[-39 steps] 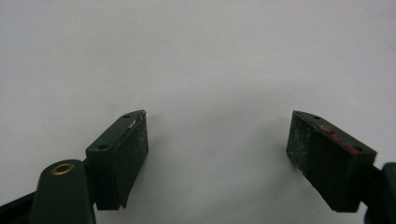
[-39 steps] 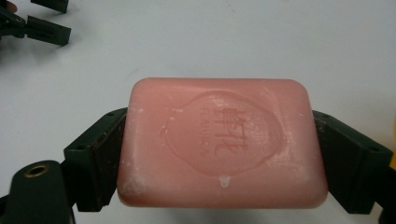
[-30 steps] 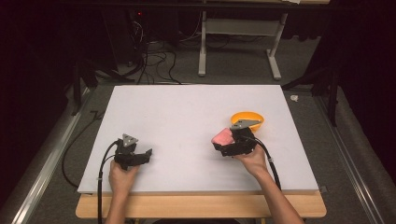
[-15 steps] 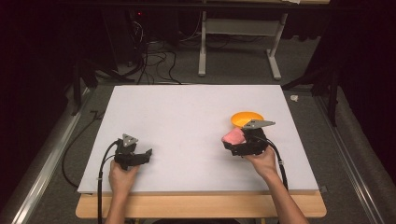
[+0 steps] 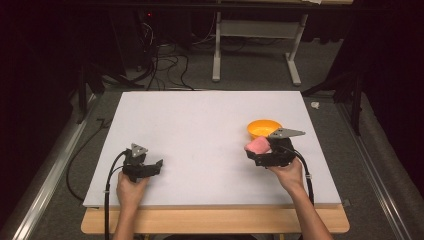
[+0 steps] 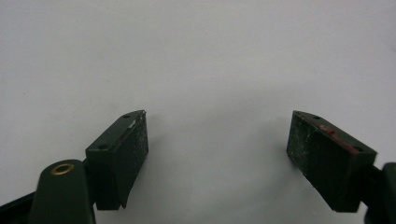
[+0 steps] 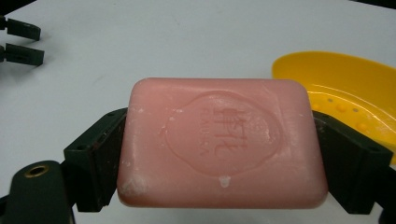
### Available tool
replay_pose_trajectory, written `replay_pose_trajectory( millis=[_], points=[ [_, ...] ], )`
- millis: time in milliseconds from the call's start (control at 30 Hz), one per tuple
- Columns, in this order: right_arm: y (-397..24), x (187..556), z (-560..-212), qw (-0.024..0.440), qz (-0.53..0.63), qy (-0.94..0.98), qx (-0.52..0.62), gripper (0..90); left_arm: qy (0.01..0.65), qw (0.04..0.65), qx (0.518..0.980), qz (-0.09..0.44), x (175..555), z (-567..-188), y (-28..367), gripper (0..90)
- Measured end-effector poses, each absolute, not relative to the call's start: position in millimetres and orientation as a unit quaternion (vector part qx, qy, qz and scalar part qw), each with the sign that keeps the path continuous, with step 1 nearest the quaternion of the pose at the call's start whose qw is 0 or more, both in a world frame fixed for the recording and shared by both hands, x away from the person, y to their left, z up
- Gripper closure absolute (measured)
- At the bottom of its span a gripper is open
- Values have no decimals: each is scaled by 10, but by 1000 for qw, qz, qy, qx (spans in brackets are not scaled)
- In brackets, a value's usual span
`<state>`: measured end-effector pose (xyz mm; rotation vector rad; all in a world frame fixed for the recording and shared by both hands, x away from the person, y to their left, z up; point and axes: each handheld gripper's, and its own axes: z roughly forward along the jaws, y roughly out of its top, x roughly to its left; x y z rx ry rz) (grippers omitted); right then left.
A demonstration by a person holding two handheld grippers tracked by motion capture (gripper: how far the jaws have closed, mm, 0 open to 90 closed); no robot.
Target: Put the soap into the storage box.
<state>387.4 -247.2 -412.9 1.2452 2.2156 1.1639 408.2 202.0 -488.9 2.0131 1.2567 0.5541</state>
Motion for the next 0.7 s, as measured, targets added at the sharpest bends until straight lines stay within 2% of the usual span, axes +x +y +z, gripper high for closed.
replay_pose_trajectory(
  millis=[700],
  points=[
    [-2817,3851,-4066,194,412,738,499,139,484,345,775,215,4080,-4890,2018,210]
  ],
)
